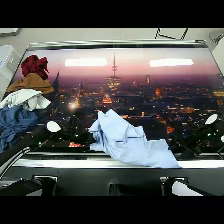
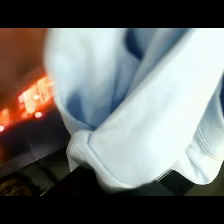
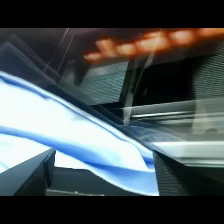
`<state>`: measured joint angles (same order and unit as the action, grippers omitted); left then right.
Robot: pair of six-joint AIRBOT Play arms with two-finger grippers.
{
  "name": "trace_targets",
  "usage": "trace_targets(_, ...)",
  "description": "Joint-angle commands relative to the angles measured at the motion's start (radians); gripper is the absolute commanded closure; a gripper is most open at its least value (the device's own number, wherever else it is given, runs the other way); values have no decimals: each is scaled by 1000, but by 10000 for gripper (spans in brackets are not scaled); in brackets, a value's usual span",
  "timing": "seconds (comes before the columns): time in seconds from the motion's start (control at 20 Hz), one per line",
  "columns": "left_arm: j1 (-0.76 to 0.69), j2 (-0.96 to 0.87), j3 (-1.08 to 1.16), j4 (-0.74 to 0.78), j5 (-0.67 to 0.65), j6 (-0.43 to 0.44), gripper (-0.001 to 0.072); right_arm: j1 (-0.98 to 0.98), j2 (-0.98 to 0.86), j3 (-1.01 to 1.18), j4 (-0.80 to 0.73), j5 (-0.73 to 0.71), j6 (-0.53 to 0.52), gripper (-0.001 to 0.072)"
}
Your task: Fold the clothes and pants, and hang the long-sleeved shirts on hangers.
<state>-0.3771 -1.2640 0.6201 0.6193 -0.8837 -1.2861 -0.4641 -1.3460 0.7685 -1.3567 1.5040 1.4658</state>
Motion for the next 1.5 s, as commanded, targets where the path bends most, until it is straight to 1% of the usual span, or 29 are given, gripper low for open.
trace_targets(0.0,-17,-3,-6,-17,25,8,682,-2,1,-88,45,-55,-24,-3)
trace_targets(0.1,-17,4,-6,-17,26,8,682,8,-7,-142,116,-90,-58,-3)
trace_targets(0.2,-17,16,-6,-17,28,8,682,38,-8,-172,153,-145,-57,-1)
trace_targets(0.25,-17,24,-6,-16,29,8,682,63,-7,-172,178,-163,-57,17)
trace_targets(0.35,-17,51,-6,-7,35,8,682,114,-7,-159,238,-174,-57,301)
trace_targets(0.4,-16,72,-5,-1,47,8,683,133,-1,-144,266,-161,-57,567)
trace_targets(0.45,-13,99,-3,7,63,8,683,146,12,-115,286,-143,-54,669)
trace_targets(0.6,38,212,91,114,70,3,684,143,92,57,356,-75,-54,670)
trace_targets(0.7,112,301,234,155,72,4,684,143,170,264,375,-64,-48,670)
trace_targets(0.8,202,383,433,156,74,4,683,143,254,512,372,-108,-37,669)
trace_targets(0.9,291,447,640,156,74,3,683,143,340,753,337,-207,-20,668)
trace_targets(1.0,362,496,789,156,73,-11,683,143,412,904,294,-282,36,668)
trace_targets(1.1,393,545,853,156,73,-28,683,143,484,976,288,-285,43,668)
trace_targets(1.25,394,603,858,148,63,-34,683,143,568,978,291,-248,101,668)
trace_targets(1.4,393,603,848,172,37,-38,682,143,594,978,294,-246,106,668)
trace_targets(1.45,393,591,828,189,37,-38,683,143,583,978,293,-230,133,668)
